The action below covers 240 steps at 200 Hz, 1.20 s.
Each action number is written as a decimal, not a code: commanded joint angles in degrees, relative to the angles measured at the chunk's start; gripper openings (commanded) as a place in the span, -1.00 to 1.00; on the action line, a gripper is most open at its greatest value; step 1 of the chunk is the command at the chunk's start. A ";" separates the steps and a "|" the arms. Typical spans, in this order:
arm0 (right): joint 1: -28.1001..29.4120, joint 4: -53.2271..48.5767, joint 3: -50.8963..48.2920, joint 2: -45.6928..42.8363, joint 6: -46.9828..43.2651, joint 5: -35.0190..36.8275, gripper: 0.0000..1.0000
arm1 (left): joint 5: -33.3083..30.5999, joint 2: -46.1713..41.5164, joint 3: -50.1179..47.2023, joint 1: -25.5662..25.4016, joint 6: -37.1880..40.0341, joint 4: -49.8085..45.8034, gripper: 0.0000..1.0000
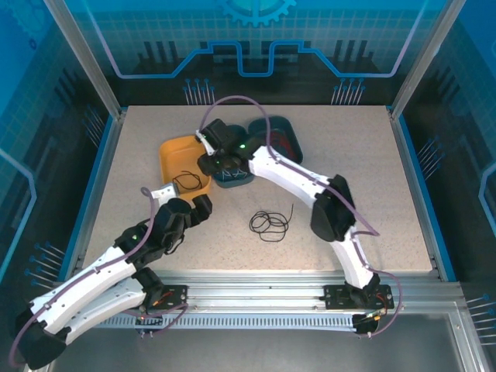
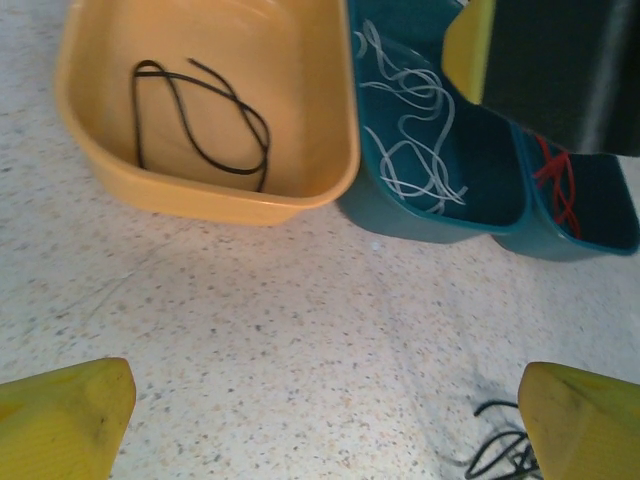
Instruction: Untangle the cables
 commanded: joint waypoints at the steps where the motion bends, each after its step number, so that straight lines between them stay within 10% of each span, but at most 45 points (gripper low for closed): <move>1: -1.22 2.28 -7.81 -8.46 2.35 5.29 -0.08 | 6.90 3.03 1.97 0.17 8.49 5.68 0.99; 120: -5.87 -1.71 -58.89 -47.44 26.61 14.82 0.10 | 29.78 23.65 8.98 -0.54 17.58 19.06 0.98; 240: -14.41 19.51 -75.01 -46.49 30.52 1.84 -0.23 | 29.99 27.82 7.17 -2.20 15.51 23.30 0.99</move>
